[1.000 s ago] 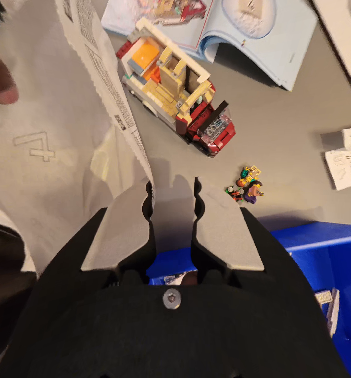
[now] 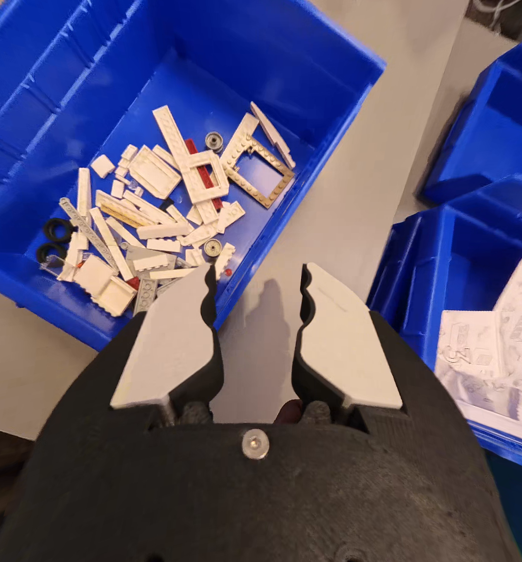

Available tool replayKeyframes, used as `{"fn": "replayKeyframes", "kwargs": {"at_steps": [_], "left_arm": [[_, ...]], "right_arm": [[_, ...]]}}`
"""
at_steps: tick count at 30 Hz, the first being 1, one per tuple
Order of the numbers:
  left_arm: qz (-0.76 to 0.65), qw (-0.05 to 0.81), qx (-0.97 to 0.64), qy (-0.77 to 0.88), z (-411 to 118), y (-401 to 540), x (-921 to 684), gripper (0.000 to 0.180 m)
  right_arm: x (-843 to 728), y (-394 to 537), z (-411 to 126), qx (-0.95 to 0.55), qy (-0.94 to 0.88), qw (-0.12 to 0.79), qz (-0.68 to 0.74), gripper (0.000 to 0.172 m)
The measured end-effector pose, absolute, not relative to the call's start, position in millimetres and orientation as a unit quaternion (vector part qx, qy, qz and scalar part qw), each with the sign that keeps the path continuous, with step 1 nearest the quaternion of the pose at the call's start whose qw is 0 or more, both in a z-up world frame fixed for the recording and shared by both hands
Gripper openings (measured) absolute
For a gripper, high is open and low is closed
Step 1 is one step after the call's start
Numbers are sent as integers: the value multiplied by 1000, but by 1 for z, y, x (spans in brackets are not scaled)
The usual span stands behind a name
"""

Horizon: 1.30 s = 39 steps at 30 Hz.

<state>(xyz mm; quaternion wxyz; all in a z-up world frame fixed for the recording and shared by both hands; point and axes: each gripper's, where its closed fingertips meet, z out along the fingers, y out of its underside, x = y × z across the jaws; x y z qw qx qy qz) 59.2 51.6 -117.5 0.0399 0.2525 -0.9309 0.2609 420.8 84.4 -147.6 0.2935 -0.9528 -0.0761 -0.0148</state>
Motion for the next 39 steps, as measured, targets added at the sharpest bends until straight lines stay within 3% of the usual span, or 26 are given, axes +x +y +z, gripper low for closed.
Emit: {"fn": "replayKeyframes", "kwargs": {"at_steps": [6, 15, 24, 26, 32, 34, 37, 39], "left_arm": [[272, 23, 268, -924, -125, 54, 82, 2], [287, 5, 295, -912, -129, 53, 101, 5], [314, -3, 320, -894, -143, 43, 93, 9], [322, -8, 322, -890, -144, 40, 89, 9], [334, -35, 334, -881, -147, 35, 82, 9], [337, -45, 336, -878, -146, 34, 80, 9], [339, -60, 343, -874, -146, 33, 75, 9], [342, -66, 347, -871, -148, 32, 72, 9]], "right_arm": [[408, 80, -171, -954, -79, 275, 86, 55], [394, 85, -181, -950, -61, 260, 162, 40], [376, 80, -181, -948, -61, 270, 157, 8], [376, 78, -180, -949, -71, 266, 156, 7], [383, 75, -187, -965, -121, 214, 94, 27], [384, 77, -191, -969, -146, 186, 71, 25], [378, 74, -197, -970, -180, 147, 71, 6], [378, 73, -201, -972, -184, 132, 65, 5]]}}
